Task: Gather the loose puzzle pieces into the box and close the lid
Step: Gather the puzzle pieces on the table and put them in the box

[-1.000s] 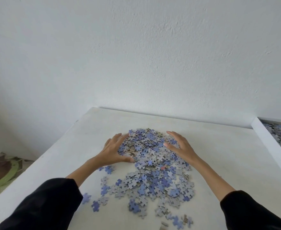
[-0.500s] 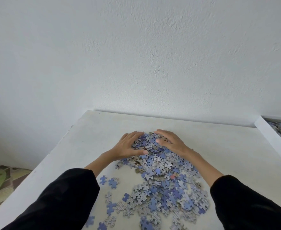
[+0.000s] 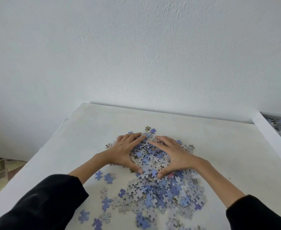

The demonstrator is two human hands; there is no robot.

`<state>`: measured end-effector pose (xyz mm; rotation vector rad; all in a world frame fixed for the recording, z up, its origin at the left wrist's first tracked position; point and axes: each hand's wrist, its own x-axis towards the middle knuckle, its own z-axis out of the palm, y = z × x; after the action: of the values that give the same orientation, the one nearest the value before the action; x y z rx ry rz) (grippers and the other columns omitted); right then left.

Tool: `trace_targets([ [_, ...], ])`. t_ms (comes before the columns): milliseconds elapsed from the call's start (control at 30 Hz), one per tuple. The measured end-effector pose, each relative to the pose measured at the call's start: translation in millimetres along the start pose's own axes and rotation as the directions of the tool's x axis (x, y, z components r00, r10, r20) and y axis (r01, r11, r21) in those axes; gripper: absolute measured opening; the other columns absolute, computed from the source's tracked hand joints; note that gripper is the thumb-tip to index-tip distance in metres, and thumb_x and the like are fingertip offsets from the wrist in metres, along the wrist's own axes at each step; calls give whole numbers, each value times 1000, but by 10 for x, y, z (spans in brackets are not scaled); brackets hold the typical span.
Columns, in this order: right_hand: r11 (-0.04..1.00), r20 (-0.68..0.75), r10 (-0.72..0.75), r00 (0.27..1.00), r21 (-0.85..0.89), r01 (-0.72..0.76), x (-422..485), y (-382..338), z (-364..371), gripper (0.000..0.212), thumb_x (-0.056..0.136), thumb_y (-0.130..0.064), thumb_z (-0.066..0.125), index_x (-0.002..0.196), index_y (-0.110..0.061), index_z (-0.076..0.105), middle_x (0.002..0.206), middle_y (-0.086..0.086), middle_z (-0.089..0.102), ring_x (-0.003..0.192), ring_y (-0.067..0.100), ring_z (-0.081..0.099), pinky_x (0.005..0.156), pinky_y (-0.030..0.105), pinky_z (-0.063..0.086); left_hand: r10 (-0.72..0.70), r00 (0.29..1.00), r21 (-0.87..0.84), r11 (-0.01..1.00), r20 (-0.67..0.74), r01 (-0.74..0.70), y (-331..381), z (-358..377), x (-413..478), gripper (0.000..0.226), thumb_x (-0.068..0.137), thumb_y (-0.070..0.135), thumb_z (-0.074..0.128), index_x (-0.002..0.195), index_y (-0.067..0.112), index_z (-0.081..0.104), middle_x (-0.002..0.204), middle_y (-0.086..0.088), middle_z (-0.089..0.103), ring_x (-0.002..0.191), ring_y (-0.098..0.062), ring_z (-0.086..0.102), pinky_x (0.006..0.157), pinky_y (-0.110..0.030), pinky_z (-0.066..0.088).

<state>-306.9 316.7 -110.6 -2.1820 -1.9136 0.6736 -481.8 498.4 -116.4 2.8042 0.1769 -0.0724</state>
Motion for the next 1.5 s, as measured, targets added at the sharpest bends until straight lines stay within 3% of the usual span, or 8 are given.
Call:
trace_targets([
  [233, 999, -232, -16, 973, -46, 6, 0, 37, 38, 91, 50, -87, 46, 132, -52, 28, 136, -15, 25, 124, 7, 20, 102, 32, 19, -14, 981, 11, 1000, -193, 16, -4, 23, 46, 107, 52, 89, 40, 142, 33, 31, 127, 6, 40, 112, -10, 32, 94, -28, 25],
  [367, 1000, -328, 11, 945, 20, -5, 19, 28, 67, 65, 66, -65, 57, 122, -35, 47, 119, -12, 36, 110, 2, 31, 93, 27, 30, -3, 965, -27, 1000, -262, -5, 22, 25, 52, 94, 56, 90, 41, 122, 23, 52, 104, 6, 48, 94, -9, 38, 83, -31, 36],
  [567, 999, -408, -23, 913, 16, 32, 55, -60, 48, 26, 78, -38, 61, 98, -23, 54, 91, -5, 49, 73, 9, 52, 60, 19, 41, 23, 963, -42, 998, -267, -35, 62, 17, 13, 69, 63, 75, 52, 106, 21, 53, 116, 8, 51, 103, -11, 45, 86, -30, 40],
  [1000, 945, -649, 28, 760, 265, 191, 31, -99, 14, 14, 85, -17, 62, 91, -28, 56, 72, -18, 59, 48, 14, 55, 43, 24, 43, 18, 912, -216, 969, -409, -116, 135, -36, -66, 29, 64, 5, 70, 91, 12, 62, 82, 2, 63, 71, -14, 57, 62, -31, 49],
  [1100, 936, -711, 18, 703, 259, 238, 31, -132, -56, 20, 84, -16, 65, 94, -31, 58, 76, -23, 60, 49, 28, 55, 46, 35, 44, 23, 869, -273, 945, -495, -181, 209, -65, -82, 25, 68, 12, 66, 93, 9, 66, 84, 10, 63, 69, 2, 57, 62, -24, 51],
  [1200, 919, -768, -25, 641, 234, 317, 1, -202, -168, 23, 81, -11, 67, 100, -25, 65, 91, -22, 64, 70, 10, 65, 60, 22, 53, 22, 812, -303, 922, -583, -242, 329, -106, -49, 23, 80, 30, 64, 91, 11, 70, 86, 17, 63, 74, 15, 56, 68, -3, 43],
  [1300, 909, -800, -53, 597, 208, 360, -30, -236, -266, 24, 80, -6, 68, 103, -13, 69, 100, -10, 68, 92, -3, 63, 81, 13, 49, 19, 805, -333, 904, -593, -266, 411, -146, -1, 21, 81, 29, 66, 94, 14, 70, 89, 14, 66, 77, 15, 58, 71, -3, 42],
  [1500, 908, -818, -46, 574, 206, 366, -156, -225, -375, 18, 81, -6, 67, 98, -11, 71, 96, -5, 70, 90, 0, 64, 80, 14, 49, 78, 829, -351, 881, -554, -318, 581, -196, 50, 19, 81, 26, 67, 97, 17, 71, 95, 15, 68, 85, 9, 62, 77, -10, 47],
])
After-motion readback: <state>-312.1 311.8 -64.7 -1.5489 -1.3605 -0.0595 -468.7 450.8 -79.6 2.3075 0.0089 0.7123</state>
